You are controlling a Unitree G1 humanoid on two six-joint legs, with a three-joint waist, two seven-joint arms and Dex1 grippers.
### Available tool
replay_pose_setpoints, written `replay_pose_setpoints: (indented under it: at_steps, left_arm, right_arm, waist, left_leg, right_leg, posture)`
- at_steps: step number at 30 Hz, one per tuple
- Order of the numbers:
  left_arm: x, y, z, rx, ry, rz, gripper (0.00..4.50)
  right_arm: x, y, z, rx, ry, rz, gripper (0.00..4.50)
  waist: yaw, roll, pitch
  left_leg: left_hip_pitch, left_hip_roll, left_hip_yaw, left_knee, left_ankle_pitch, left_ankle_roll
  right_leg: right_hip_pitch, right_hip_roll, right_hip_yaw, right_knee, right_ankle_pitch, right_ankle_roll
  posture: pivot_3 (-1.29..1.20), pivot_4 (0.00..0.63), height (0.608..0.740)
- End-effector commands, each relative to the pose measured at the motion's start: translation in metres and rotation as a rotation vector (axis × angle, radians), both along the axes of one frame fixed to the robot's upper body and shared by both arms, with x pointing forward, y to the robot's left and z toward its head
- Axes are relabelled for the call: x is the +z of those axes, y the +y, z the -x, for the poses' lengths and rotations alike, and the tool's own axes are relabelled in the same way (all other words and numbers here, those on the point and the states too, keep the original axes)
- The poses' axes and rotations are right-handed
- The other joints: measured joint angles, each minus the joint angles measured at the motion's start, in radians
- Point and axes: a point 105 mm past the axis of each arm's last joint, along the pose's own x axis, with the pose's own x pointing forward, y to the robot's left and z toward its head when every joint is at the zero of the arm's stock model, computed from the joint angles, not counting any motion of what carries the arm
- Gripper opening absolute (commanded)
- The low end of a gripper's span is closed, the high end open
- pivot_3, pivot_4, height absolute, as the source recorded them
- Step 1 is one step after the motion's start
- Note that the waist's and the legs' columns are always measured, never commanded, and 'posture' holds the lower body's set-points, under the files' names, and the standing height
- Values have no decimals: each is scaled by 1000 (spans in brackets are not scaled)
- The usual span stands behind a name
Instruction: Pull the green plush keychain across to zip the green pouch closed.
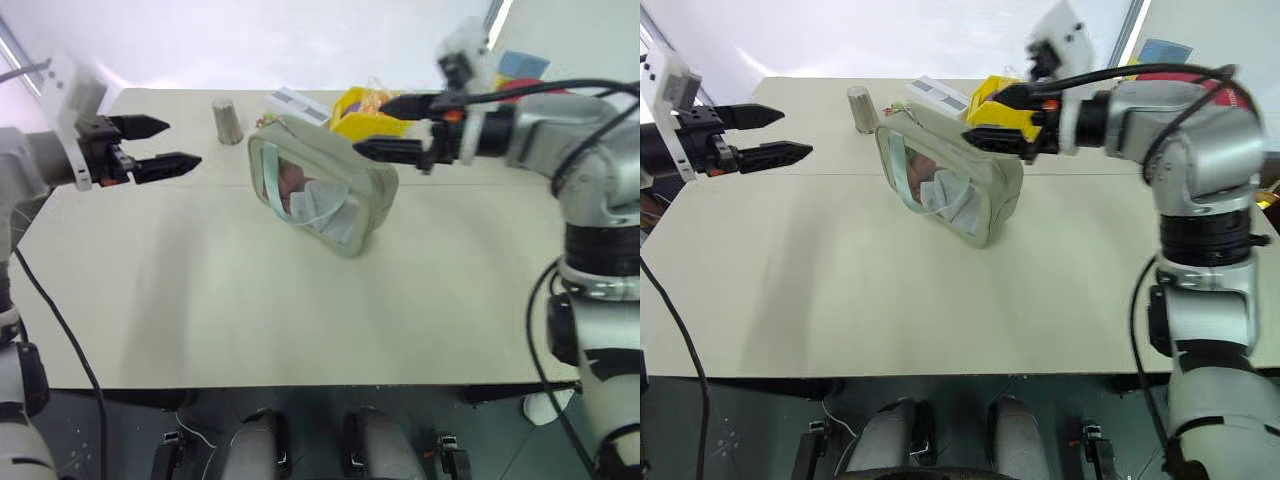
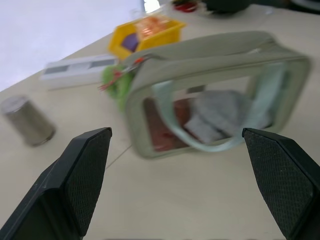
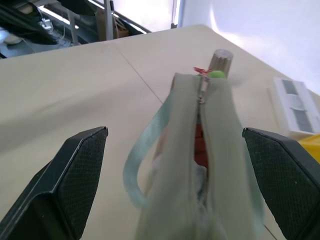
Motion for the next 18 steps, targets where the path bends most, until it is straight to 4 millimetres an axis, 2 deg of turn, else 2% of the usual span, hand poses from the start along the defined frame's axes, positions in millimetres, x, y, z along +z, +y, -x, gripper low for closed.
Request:
replay_pose_setpoints:
  at_steps: [1,4,7,8,11,16,17,18]
  left_arm:
    - [12,-17,20,-73,-49,-19,4467]
    - [10,-23,20,-64,-63,-17,4467]
    - [5,-24,20,-47,-65,-16,4467]
    - [3,-24,20,-42,-65,-20,4498]
    - [0,-22,22,-29,-61,-17,4500]
    - [0,-22,24,-23,-67,-12,4500]
    - [0,-23,24,-22,-69,-10,4500]
    - [1,-23,23,-20,-73,-8,4500]
  right_arm:
    - [6,19,-1,-15,-87,36,4484]
    - [-11,33,-10,-28,-89,84,4484]
    - [-31,36,-18,-35,-117,167,4484]
    - [-36,34,-20,-36,-139,207,4248]
    - [-42,29,-25,-42,-178,266,3098]
    - [-44,28,-28,-31,-193,299,414]
    - [-45,28,-29,-31,-196,305,72]
    - [-45,28,-29,-30,-198,307,72]
  waist:
    - [3,0,0]
    - [9,0,0]
    - [8,0,0]
    - [7,0,0]
    - [6,0,0]
    - [4,0,0]
    - [4,0,0]
    - [4,0,0]
  left_leg:
    - [0,0,0,0,0,0]
    - [0,0,-1,1,0,0]
    - [0,-1,-1,1,0,0]
    - [0,-1,-1,1,0,0]
    - [0,-1,-1,1,0,0]
    - [0,-1,-1,1,0,0]
    - [0,-1,-1,1,0,0]
    - [0,-1,-1,1,0,0]
  right_leg:
    - [0,0,0,0,0,0]
    - [0,0,0,0,0,0]
    - [1,0,0,0,0,0]
    - [1,0,0,0,0,0]
    - [1,0,0,0,0,0]
    - [1,0,0,0,0,0]
    - [1,0,0,0,0,0]
    - [1,0,0,0,0,0]
  posture:
    - [0,150,740]
    - [0,150,740]
    - [0,150,740]
    - [0,150,740]
    - [0,150,740]
    - [0,150,740]
    - [0,150,740]
    - [0,150,740]
